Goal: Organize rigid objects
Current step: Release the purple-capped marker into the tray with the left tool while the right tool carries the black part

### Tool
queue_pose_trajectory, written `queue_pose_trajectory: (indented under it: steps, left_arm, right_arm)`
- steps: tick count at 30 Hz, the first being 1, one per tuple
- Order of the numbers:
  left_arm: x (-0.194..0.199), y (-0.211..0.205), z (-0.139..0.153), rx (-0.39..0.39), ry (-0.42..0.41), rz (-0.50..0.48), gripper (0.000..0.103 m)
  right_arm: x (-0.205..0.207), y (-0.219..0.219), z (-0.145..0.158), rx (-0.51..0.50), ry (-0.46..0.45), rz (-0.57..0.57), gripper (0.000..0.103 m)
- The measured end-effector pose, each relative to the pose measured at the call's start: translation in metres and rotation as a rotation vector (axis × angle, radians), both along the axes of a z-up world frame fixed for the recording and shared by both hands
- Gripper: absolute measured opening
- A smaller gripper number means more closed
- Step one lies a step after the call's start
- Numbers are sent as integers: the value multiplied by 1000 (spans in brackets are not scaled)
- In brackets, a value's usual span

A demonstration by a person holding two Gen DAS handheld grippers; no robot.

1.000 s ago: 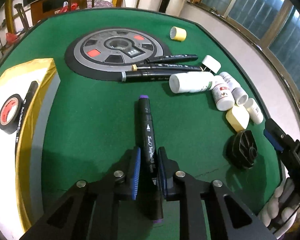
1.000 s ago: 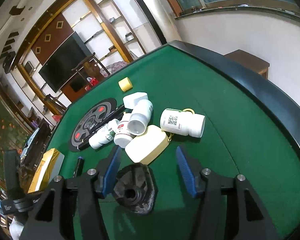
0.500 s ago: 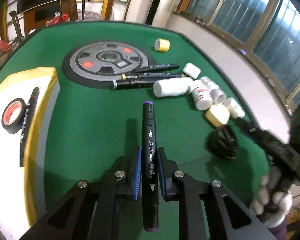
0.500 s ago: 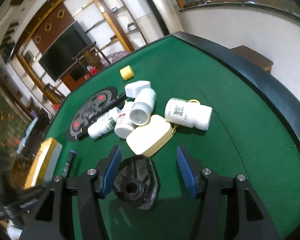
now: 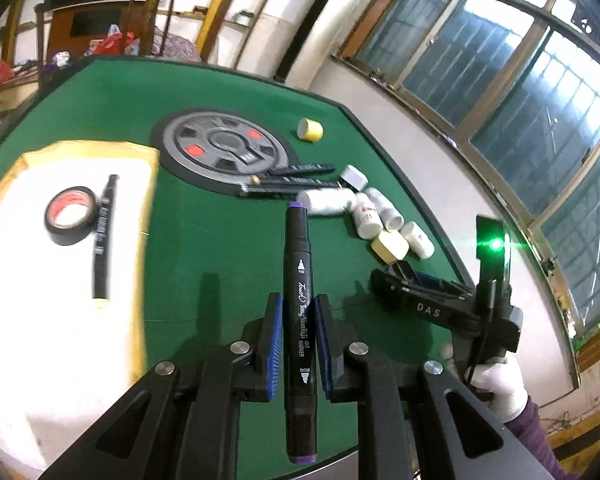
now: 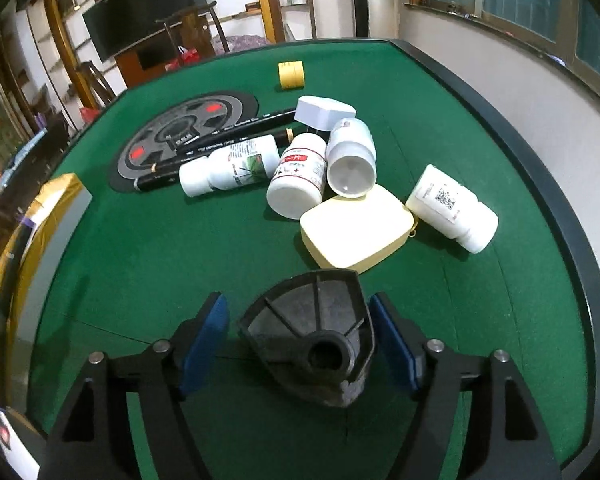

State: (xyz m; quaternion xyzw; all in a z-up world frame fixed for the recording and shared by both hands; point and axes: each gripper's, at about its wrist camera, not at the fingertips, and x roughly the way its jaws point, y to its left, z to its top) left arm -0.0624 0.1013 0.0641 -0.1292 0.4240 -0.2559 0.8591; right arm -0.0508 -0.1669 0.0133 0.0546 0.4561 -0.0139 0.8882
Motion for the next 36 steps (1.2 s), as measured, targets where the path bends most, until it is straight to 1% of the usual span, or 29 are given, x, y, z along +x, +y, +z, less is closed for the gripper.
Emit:
queue_pose_trajectory:
  steps: [1,2,3,4,7,9,10,13,17,22,24,26,29,32,35,36]
  left_arm:
    - [0,6,1,-4,-4,10,15]
    - [-1,13,2,-11,-6,21,15]
    - [-1,20,3,-18,-8,34,15]
    - [-1,28,4,-21,-11,45,15]
    - [-1,52,9,-27,-24,87,15]
    - [1,71,13,-17,-36,124,15]
    - [3,79,14,-12,-39,141,15]
    - [12,105,14,25,-42,200,15]
    - [36,129,5,101,-20,272,15]
    - [70,143,-12,175,19,304,15]
    - [83,146,-21,208,38,315,15]
    - [96,149,-30,223,69,316,15]
    - [114,155,-45,247,123,319,15]
    - [129,155,-52,273,148,318,15]
    - [139,157,-56,282,160,319,16]
    - [142,159,-59,274,176,321,16]
  right_arm:
    - [1,0,-1,-8,10,-1,72]
    - [2,2,-4,-21,23,-3,66]
    - [1,2,-4,-41,26,-10,66]
    - [0,3,-3,-41,28,-5,66]
    - [-4,2,-2,-12,25,-9,65]
    - [-8,2,4,26,7,-8,65]
    - [-11,4,10,52,-8,0,65]
    - [-16,17,30,82,-47,44,65]
    - [-14,54,57,135,-86,154,65]
    - [4,121,74,185,-76,305,66]
    - [9,146,75,188,-69,353,66]
    - [14,173,75,187,-60,397,66]
    - [19,204,73,178,-48,449,66]
    - [24,232,68,176,-27,491,66]
    - [28,256,64,166,-8,528,66]
    - [29,262,62,165,-3,538,66]
